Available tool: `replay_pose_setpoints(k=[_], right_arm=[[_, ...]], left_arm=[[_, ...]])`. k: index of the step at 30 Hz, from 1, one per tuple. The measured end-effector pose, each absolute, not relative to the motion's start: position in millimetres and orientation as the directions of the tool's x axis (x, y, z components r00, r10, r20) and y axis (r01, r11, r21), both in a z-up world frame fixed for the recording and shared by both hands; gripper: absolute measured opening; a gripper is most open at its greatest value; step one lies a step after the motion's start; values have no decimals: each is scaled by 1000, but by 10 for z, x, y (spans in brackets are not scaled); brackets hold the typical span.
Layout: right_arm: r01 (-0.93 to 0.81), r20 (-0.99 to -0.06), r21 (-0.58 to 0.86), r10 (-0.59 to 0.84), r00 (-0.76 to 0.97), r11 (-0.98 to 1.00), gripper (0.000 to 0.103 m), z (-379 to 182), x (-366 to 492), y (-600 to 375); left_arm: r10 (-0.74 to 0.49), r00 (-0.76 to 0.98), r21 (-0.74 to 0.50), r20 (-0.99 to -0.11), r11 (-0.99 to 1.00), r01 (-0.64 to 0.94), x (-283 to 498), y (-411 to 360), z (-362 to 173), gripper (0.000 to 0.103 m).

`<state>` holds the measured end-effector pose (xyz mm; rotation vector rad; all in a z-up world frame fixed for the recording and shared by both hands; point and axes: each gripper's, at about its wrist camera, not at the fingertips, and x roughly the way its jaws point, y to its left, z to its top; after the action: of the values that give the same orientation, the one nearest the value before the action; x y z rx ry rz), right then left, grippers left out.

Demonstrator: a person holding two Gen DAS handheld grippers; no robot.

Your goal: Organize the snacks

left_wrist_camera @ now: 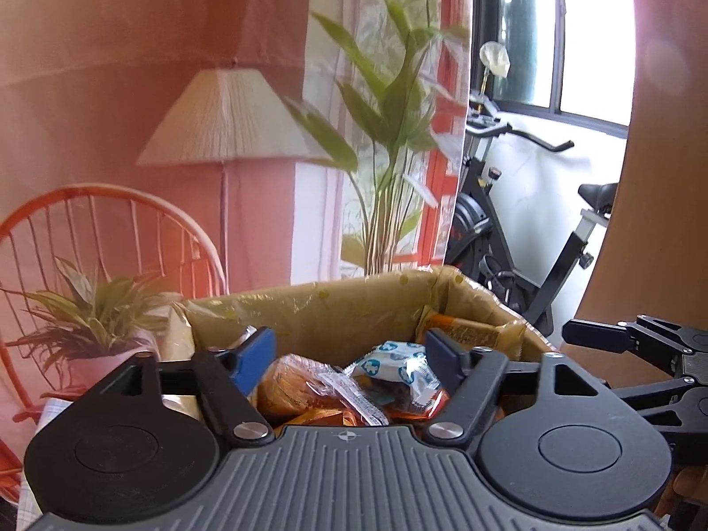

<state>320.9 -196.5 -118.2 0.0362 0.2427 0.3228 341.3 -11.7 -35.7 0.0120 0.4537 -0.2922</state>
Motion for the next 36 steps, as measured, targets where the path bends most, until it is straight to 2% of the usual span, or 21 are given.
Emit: replay_pose_setpoints(k=[2, 5, 13, 26, 36], right_arm=[[-311, -216, 72, 319, 923, 948, 85, -1116, 3114, -1951], [-308, -193, 69, 315, 929, 949, 103, -1007, 2932, -1930], [-312, -198, 91, 324, 925, 946, 103, -763, 2454, -1822], [-244, -176, 93, 257, 950, 965, 103, -540, 1452, -1563], [-212, -158, 101, 226, 961, 972, 103, -400, 855, -1483]], left_arm=[[-268, 869, -50, -416, 961, 272, 3298, -87, -291, 91], [-246, 884, -26, -399, 966, 257, 3115, -78, -200, 92], [-90, 938, 112, -333, 985, 134, 2462, -125, -40, 95], [-143, 950, 63, -276, 984, 166, 1377, 75, 238, 95], [-170, 949, 17, -266, 983, 181, 872, 202, 347, 95]])
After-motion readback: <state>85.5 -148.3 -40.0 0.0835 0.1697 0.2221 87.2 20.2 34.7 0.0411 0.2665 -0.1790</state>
